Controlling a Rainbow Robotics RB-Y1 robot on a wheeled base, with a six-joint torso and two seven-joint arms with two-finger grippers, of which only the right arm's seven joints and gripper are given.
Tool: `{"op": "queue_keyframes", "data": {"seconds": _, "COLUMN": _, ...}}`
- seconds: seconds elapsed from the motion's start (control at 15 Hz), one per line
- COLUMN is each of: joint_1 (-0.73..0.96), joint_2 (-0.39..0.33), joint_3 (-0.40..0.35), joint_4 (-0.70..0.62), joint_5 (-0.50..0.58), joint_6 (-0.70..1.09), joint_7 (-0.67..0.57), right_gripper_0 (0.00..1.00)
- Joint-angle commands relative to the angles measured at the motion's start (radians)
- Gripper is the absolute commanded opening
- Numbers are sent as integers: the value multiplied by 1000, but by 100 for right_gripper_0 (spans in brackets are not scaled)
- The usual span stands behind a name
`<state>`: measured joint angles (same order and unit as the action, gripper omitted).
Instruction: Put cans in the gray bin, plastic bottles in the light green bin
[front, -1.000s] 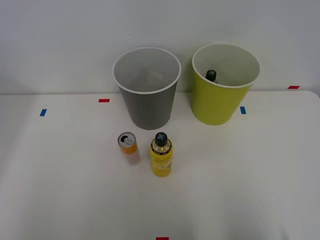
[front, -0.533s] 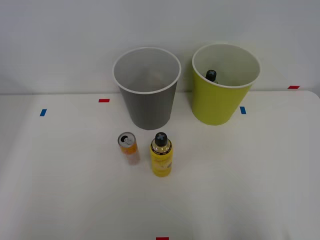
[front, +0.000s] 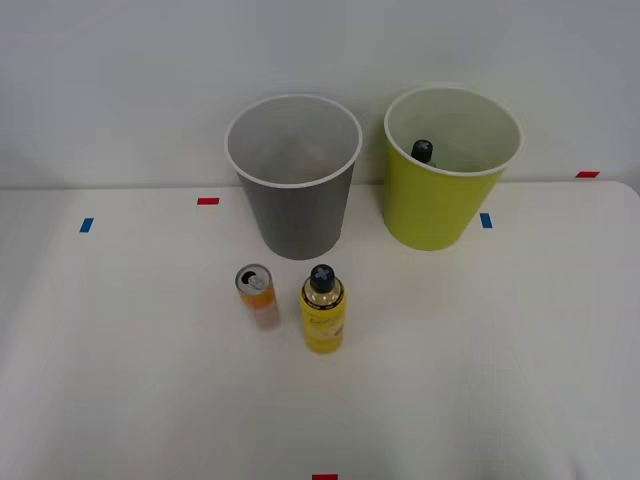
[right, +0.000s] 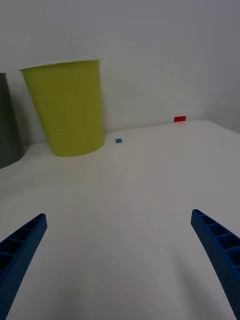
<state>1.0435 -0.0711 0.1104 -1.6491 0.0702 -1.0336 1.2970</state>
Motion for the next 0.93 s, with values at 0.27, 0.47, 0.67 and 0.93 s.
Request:
{"op": "queue_keyframes", "data": {"seconds": 0.27, "joint_1": 1, "joint_2": 2, "joint_3": -5, "joint_4": 0, "joint_5": -1, "joint_6": 0, "joint_7": 8, "right_gripper_0": 100}}
{"op": "queue_keyframes", "data": {"seconds": 0.47, "joint_1": 1, "joint_2": 2, "joint_3": -5, "joint_4": 0, "joint_5": -1, "joint_6": 0, "joint_7": 8, "right_gripper_0": 100}}
{"op": "queue_keyframes", "data": {"seconds": 0.67, "joint_1": 1, "joint_2": 2, "joint_3": -5, "joint_4": 0, "joint_5": -1, "joint_6": 0, "joint_7": 8, "right_gripper_0": 100}}
{"op": "queue_keyframes", "data": {"seconds": 0.93, "joint_1": 1, "joint_2": 2, "joint_3": -5, "joint_4": 0, "joint_5": -1, "joint_6": 0, "joint_7": 8, "right_gripper_0": 100}}
